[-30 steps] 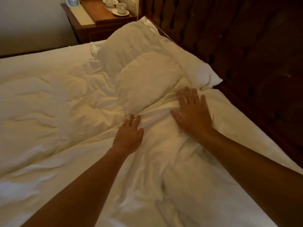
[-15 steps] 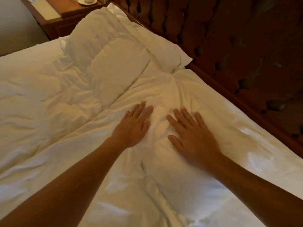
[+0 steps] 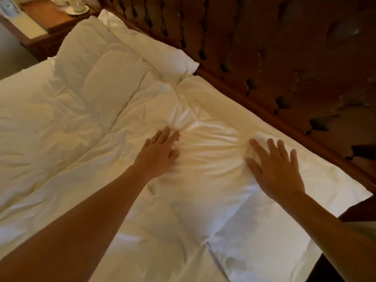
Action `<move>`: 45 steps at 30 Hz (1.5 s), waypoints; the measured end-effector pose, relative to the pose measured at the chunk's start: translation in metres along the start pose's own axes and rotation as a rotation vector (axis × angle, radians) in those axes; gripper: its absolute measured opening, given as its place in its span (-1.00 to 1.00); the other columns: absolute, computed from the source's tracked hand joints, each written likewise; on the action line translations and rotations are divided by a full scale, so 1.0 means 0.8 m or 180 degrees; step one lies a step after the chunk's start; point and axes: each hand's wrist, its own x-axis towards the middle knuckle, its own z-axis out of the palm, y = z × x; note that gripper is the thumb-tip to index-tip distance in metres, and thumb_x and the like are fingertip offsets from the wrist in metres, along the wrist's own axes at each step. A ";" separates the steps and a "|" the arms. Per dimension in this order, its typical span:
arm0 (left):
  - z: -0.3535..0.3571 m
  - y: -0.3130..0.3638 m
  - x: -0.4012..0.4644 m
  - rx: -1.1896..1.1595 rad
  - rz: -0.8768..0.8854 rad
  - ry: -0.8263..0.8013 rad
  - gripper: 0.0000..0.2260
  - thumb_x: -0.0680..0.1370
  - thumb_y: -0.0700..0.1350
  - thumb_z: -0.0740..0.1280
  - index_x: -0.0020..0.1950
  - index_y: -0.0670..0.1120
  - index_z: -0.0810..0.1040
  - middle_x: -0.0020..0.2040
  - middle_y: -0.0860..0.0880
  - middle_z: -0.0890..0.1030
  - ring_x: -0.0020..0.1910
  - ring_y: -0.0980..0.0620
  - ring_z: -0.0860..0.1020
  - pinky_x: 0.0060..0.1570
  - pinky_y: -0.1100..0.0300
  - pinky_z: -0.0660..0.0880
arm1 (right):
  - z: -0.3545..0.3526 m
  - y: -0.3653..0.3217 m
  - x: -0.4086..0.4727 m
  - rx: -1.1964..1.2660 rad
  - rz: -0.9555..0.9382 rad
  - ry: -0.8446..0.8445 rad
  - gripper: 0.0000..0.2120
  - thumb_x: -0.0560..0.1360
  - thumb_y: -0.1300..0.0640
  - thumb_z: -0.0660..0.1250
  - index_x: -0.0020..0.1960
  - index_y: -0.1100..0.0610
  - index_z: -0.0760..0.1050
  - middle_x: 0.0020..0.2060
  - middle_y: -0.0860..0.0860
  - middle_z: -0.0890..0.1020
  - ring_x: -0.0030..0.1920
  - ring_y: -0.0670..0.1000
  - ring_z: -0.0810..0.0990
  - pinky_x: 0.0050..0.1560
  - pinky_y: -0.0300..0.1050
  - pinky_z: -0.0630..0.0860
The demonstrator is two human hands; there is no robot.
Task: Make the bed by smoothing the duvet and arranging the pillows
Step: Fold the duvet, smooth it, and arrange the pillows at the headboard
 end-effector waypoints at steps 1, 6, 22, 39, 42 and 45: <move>-0.002 0.011 0.001 -0.0075 -0.0224 0.0034 -0.47 0.65 0.07 0.08 0.61 0.05 0.06 0.63 -0.09 0.01 0.59 -0.11 0.02 0.51 -0.11 0.10 | -0.003 0.006 -0.006 0.0385 0.0155 0.0021 -0.28 0.58 -0.37 -0.22 0.61 -0.02 0.06 0.57 0.13 0.21 0.57 0.20 0.11 0.52 0.28 0.10; -0.017 0.078 -0.043 -0.0648 -0.0368 0.0419 -0.49 0.67 -0.04 0.14 0.61 -0.01 0.11 0.62 -0.11 0.07 0.57 -0.12 0.08 0.52 -0.04 0.13 | -0.018 -0.013 -0.057 0.1908 0.0284 0.0090 -0.37 0.60 -0.26 0.08 0.60 -0.06 0.07 0.57 0.06 0.19 0.53 0.14 0.22 0.40 0.23 0.37; 0.139 0.103 -0.238 -0.1126 -0.0829 0.0231 0.07 0.29 0.49 0.25 0.62 0.07 -0.13 0.63 -0.04 -0.05 0.59 -0.11 0.02 0.50 -0.05 0.16 | -0.001 -0.100 -0.086 0.2706 0.0896 0.0415 -0.46 0.54 0.13 0.42 0.46 0.02 0.32 0.46 0.02 0.21 -0.15 -0.35 0.45 -0.07 -0.36 0.40; -0.046 0.062 -0.215 -0.1446 -0.1327 0.1135 -0.70 0.50 -0.12 0.13 0.19 0.06 0.46 0.04 0.02 0.57 -0.07 -0.09 0.60 -0.08 -0.05 0.54 | -0.107 -0.128 -0.022 0.2581 -0.1343 0.0752 -0.68 0.48 0.14 0.28 0.23 0.05 0.53 0.14 -0.12 0.57 0.16 -0.17 0.51 0.19 -0.41 0.38; -0.114 0.039 -0.204 -0.1273 -0.1471 0.1378 -0.74 0.46 -0.27 0.23 0.07 0.02 0.39 -0.01 0.03 0.51 -0.12 -0.12 0.55 -0.13 -0.06 0.51 | -0.150 -0.157 0.011 0.2216 -0.1665 0.0568 -0.54 0.43 0.34 0.41 0.29 0.08 0.48 0.18 -0.06 0.52 0.21 -0.03 0.49 0.22 -0.15 0.44; -0.173 0.016 -0.195 -0.1025 -0.1601 0.1553 -0.73 0.44 -0.30 0.27 0.04 0.01 0.39 -0.09 0.01 0.54 -0.15 -0.12 0.55 -0.21 0.07 0.41 | -0.196 -0.191 0.045 0.1818 -0.1806 0.0830 -0.69 0.47 0.33 0.42 0.19 0.13 0.58 0.07 0.05 0.64 0.10 0.07 0.56 0.18 0.06 0.54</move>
